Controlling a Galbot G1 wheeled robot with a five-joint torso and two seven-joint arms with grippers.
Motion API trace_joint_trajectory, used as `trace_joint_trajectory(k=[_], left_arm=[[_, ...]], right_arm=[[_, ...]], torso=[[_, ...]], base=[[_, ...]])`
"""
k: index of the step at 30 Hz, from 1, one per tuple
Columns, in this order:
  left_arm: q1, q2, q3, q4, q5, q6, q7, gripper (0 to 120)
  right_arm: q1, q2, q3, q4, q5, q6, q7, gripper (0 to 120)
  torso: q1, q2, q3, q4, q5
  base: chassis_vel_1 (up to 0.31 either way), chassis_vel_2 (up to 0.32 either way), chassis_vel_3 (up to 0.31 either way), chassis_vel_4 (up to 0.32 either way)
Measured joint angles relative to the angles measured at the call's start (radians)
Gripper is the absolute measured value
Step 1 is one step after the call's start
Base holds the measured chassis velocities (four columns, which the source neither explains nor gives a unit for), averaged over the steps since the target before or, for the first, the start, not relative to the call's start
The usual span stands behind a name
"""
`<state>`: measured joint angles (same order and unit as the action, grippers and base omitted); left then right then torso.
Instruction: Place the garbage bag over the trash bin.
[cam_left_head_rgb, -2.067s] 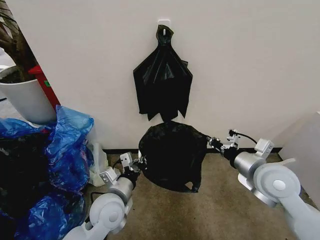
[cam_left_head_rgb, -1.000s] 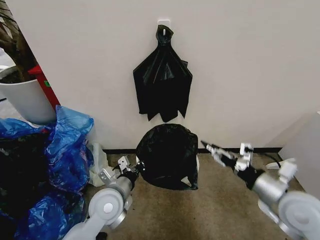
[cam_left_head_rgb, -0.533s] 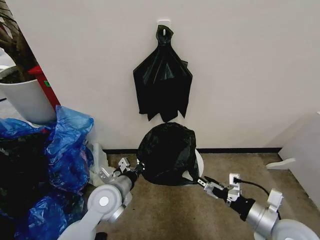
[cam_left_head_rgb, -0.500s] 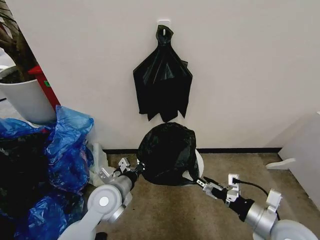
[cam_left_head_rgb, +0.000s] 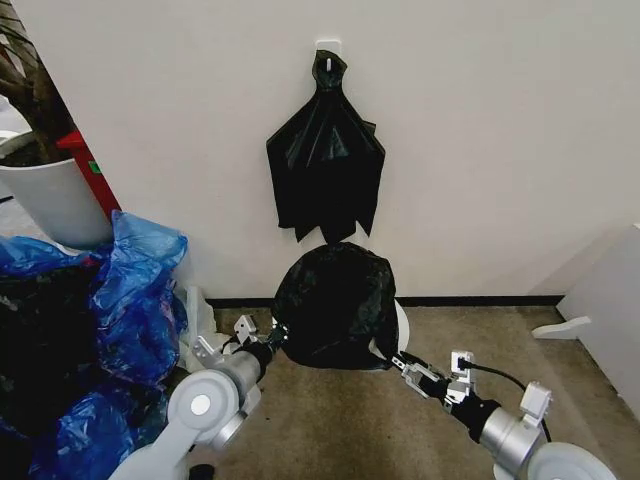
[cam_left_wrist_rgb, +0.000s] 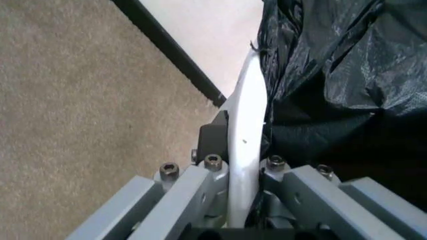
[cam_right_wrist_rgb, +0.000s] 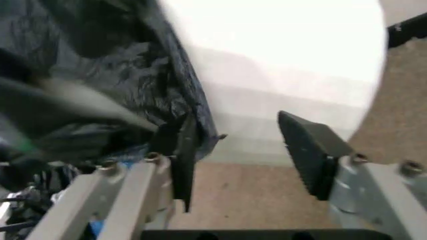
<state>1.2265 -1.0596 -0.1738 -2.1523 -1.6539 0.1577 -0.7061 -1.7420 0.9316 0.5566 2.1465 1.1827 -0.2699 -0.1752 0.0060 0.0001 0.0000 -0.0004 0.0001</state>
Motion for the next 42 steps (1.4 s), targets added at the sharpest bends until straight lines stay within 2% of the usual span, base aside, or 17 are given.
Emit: trace_joint_trajectory(k=[2,4,8,9,11,15,16,27,29,32,36,42], left_arm=[[0.002,0.002,-0.002,-0.01,-0.013,0.004,-0.007,1],[0.003,0.003,-0.002,-0.014,-0.018,0.005,-0.01,1],[0.004,0.01,-0.007,-0.044,-0.045,0.008,-0.028,1],[0.004,0.01,-0.007,-0.044,-0.045,0.008,-0.028,1],[0.003,0.013,-0.007,-0.048,-0.046,0.009,-0.03,1],[0.002,0.012,-0.006,-0.048,-0.046,0.011,-0.036,1],[0.002,0.012,-0.006,-0.048,-0.046,0.011,-0.036,1],[-0.017,0.003,0.01,-0.037,-0.025,0.01,-0.06,1],[-0.017,0.002,0.01,-0.036,-0.025,0.01,-0.06,1],[-0.018,0.003,0.01,-0.031,-0.016,0.009,-0.06,1],[-0.017,0.008,0.023,-0.011,0.076,0.001,-0.045,1],[-0.003,0.013,0.044,0.004,0.198,-0.012,-0.009,1]], right_arm=[[0.004,0.005,-0.002,-0.022,-0.009,0.009,-0.008,35],[0.008,0.008,-0.003,-0.031,-0.012,0.011,-0.01,32],[0.041,0.024,-0.02,-0.062,-0.043,0.021,-0.012,14],[0.041,0.024,-0.02,-0.062,-0.043,0.021,-0.012,14],[0.043,0.029,-0.024,-0.054,-0.055,0.021,-0.007,6],[0.019,0.028,-0.032,-0.027,-0.115,0.025,-0.008,20],[0.019,0.028,-0.032,-0.027,-0.115,0.025,-0.008,20],[-0.103,0.028,-0.013,0.011,-0.407,0.159,-0.105,64],[-0.104,0.029,-0.01,0.012,-0.42,0.167,-0.11,67],[-0.111,0.029,0.002,0.011,-0.441,0.182,-0.117,81],[-0.128,0.04,0.039,0.04,-0.46,0.189,-0.094,95],[-0.14,0.048,0.084,0.168,-0.471,0.167,0.046,100]], torso=[[0.0,0.0,0.0,0.0,0.0001],[0.0,0.0,0.0,0.0,0.0001],[0.0,0.0,0.0,0.0002,0.0002],[0.0,0.0,0.0,0.0002,0.0002],[0.0,0.0,0.0,0.0003,-0.0002],[0.0,0.0,0.0,0.0003,-0.0003],[0.0,0.0,0.0,0.0003,-0.0003],[0.0,0.0,0.0,0.0001,-0.0003],[0.0,0.0,0.0,0.0001,-0.0003],[0.0,0.0,0.0,0.0002,0.0],[0.0,0.0,0.0,0.0001,0.0],[0.0,0.0,0.0,0.0001,-0.0002]], base=[[0.0,0.0,0.0,0.0],[0.0,0.0,0.0,0.0],[0.0,0.0,0.0,0.0],[0.0,0.0,0.0,0.0],[0.0,0.0,0.0,0.0],[0.0,0.0,0.0,0.0],[0.0,0.0,0.0,0.0],[0.0,0.0,0.0,0.0],[0.0,0.0,0.0,0.0],[0.0,0.0,0.0,0.0],[0.0,0.0,0.0,0.0],[0.0,0.0,0.0,0.0]])
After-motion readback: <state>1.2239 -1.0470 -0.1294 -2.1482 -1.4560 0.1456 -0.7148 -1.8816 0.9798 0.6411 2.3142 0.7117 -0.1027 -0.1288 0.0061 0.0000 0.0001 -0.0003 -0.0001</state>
